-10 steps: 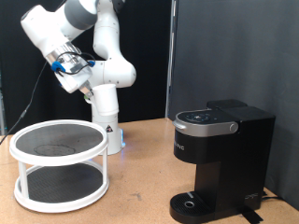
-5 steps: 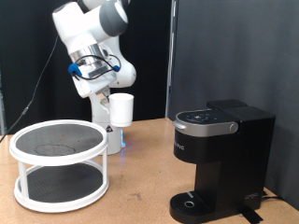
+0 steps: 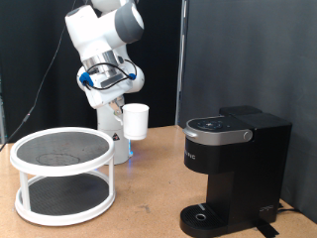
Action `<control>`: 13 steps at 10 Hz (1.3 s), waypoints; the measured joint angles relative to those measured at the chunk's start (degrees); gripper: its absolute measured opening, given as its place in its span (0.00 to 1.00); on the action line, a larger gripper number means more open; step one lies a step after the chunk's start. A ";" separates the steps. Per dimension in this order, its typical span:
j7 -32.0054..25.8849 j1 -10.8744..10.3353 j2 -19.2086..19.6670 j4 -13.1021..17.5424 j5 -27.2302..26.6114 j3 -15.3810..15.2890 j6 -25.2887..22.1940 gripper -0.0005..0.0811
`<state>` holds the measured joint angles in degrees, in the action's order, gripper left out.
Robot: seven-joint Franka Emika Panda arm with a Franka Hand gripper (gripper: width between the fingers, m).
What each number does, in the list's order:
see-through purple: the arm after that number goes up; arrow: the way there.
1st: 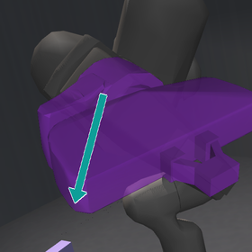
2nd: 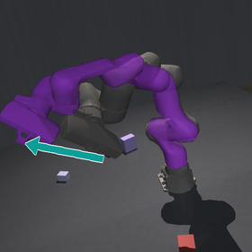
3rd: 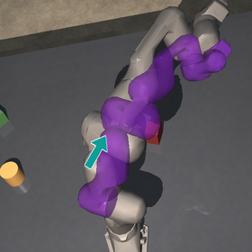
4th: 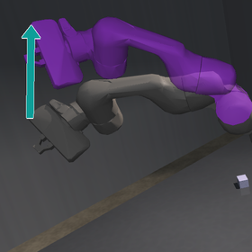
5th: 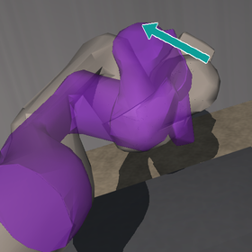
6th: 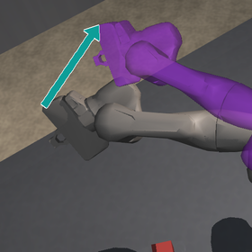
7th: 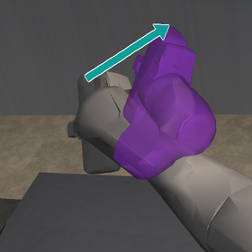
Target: Make a cup of coffee with the keurig machine
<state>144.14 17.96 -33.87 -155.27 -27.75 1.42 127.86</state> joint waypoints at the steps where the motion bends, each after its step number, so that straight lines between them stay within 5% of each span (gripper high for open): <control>1: 2.11 -0.09 0.67 -0.01 -0.03 -1.63 1.36 0.02; 7: 4.64 -0.76 6.19 -2.06 -0.04 -8.48 10.27 0.02; 13: 4.82 -1.15 11.94 -3.31 -2.16 -11.30 18.26 0.02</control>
<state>148.96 16.81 -21.93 -158.58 -29.91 -9.88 146.12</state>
